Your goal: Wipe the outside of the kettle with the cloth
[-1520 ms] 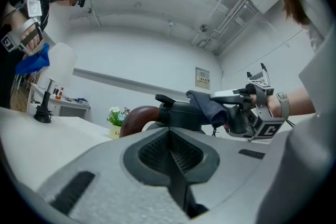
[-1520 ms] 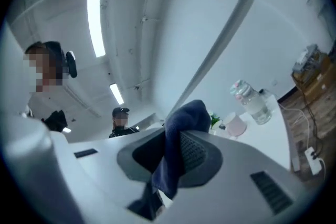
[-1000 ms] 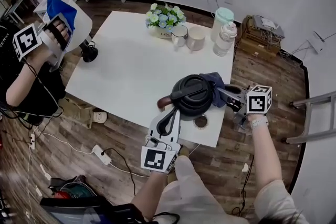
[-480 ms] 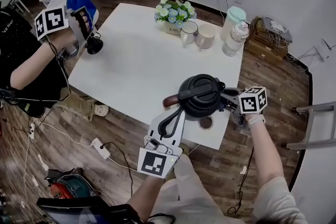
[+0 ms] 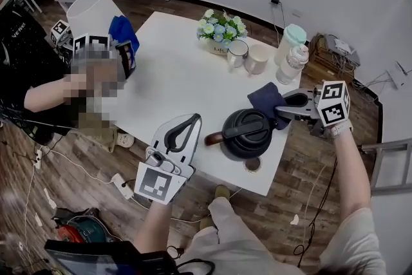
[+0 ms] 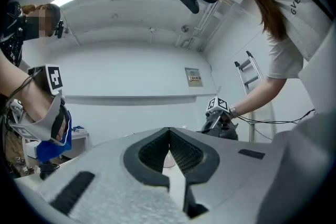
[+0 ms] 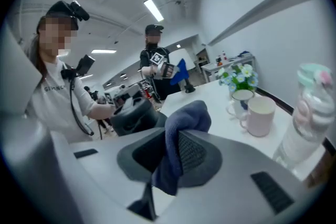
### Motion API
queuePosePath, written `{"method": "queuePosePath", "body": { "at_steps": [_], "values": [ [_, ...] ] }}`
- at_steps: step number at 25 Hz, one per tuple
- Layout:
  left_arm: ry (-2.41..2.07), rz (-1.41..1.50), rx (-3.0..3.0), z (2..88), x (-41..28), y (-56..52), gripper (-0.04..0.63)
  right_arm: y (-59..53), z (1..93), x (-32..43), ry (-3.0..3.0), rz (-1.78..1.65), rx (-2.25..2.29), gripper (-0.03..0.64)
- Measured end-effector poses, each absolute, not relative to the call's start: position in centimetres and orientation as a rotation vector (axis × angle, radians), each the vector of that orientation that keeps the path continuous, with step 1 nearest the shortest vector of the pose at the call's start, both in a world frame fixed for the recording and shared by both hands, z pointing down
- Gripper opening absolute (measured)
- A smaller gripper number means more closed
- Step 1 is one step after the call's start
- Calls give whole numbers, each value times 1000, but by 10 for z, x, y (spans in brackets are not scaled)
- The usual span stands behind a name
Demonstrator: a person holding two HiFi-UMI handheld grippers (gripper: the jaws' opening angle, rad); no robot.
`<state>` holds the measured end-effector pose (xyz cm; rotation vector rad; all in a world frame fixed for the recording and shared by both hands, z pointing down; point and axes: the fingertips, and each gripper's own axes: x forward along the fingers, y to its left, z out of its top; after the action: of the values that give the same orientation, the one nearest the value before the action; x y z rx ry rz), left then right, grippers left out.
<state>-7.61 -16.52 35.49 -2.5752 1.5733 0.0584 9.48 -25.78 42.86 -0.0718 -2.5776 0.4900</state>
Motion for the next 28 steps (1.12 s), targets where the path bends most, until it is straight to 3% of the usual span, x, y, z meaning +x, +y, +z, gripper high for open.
{"method": "queuePosePath", "body": {
  "at_steps": [10,16,28],
  "values": [
    [1611,26,-2615,397,-77,-221,8,-268,359,25,-2450,545,-788,55],
    [1608,-80,-2624,430,-82,-229,8,-247,436,-3,-1934,518,-899,55],
    [1574,12,-2711,447,-91,-234,8,-238,543,-29,-1625,487,-913,55]
  ]
}}
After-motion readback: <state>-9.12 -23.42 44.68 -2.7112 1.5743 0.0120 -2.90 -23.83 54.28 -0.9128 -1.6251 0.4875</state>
